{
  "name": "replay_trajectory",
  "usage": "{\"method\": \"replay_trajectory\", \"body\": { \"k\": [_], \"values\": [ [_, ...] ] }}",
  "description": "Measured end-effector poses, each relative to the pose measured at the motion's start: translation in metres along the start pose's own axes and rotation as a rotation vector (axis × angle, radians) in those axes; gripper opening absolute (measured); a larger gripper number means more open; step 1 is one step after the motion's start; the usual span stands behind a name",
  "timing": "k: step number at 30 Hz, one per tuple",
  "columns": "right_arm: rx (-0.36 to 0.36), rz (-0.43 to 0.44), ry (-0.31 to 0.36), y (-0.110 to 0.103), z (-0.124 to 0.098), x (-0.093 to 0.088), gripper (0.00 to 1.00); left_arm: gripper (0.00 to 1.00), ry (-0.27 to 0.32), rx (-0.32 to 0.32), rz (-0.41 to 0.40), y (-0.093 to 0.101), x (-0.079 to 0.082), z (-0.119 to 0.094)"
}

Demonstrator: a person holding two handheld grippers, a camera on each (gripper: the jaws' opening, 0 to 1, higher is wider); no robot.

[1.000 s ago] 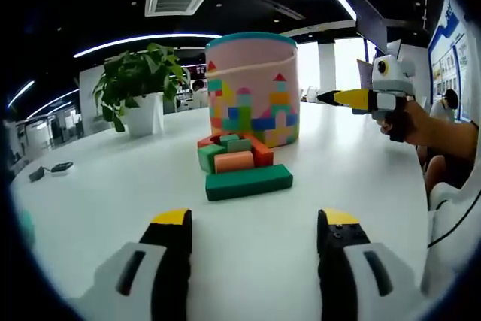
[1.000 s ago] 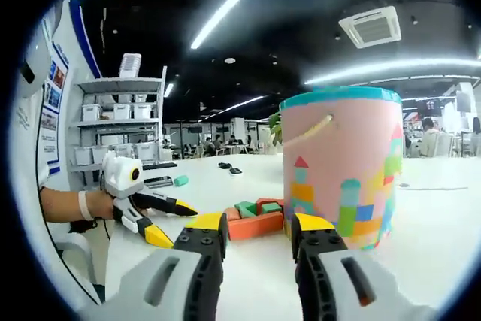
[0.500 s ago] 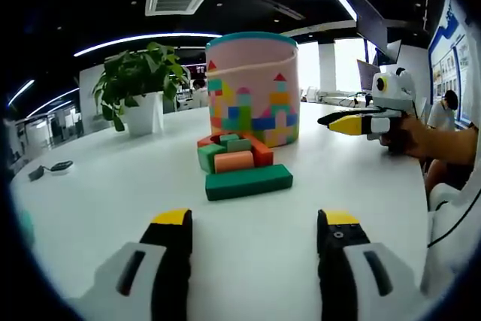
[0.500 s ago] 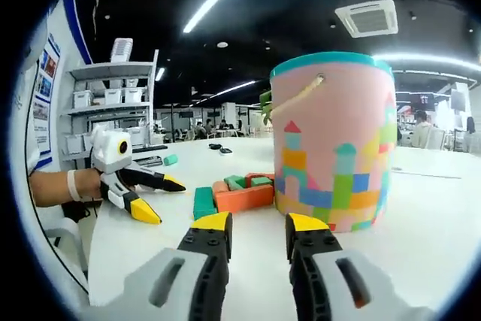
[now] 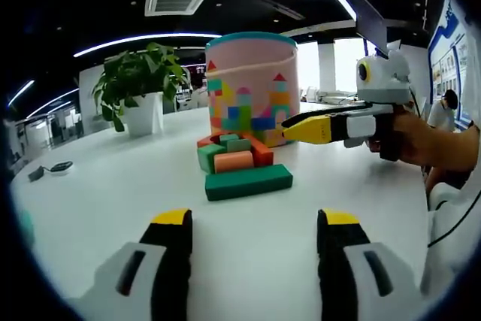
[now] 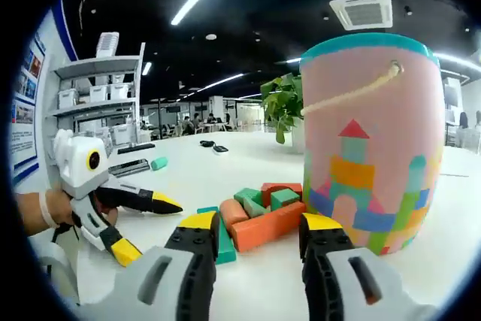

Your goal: Arrange the toys in the designated storage area by placing each visible toy with the group until no toy remains scattered across the table.

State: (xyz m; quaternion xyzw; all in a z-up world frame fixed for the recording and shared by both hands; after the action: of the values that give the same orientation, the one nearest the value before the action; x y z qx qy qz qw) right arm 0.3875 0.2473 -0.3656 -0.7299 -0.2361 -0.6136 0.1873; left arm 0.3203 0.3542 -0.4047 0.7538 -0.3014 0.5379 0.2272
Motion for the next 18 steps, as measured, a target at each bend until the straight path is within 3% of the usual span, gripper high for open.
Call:
{"method": "replay_trajectory", "body": {
  "k": [10,14,18],
  "values": [
    [-0.061,-0.078,-0.069,-0.004,0.019,-0.014,0.41,0.69,0.0,-0.005,0.001,0.002,0.001,0.0],
    [-0.059,-0.037,-0.106,-0.002,0.016,-0.022,0.39,0.69,0.0,-0.006,0.001,0.002,0.001,0.0],
    [-0.076,-0.038,-0.103,0.004,0.011,-0.022,0.37,0.69,0.0,-0.006,0.001,0.002,0.001,0.0]
  ]
}}
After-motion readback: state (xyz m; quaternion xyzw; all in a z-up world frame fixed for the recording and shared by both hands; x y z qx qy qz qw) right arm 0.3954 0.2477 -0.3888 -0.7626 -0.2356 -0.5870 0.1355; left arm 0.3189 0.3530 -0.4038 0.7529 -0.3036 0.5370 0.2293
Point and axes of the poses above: the point that each gripper's makers call its tool centre point, and the gripper's own axes: z roughly forward along the fingers, y roughly to its right, x roughly out of its top, the point moved 3 cm from there along -z, roughly backward along the fingers, and after that the axes turned 9 degrees about -x, right-handed, at the moved point
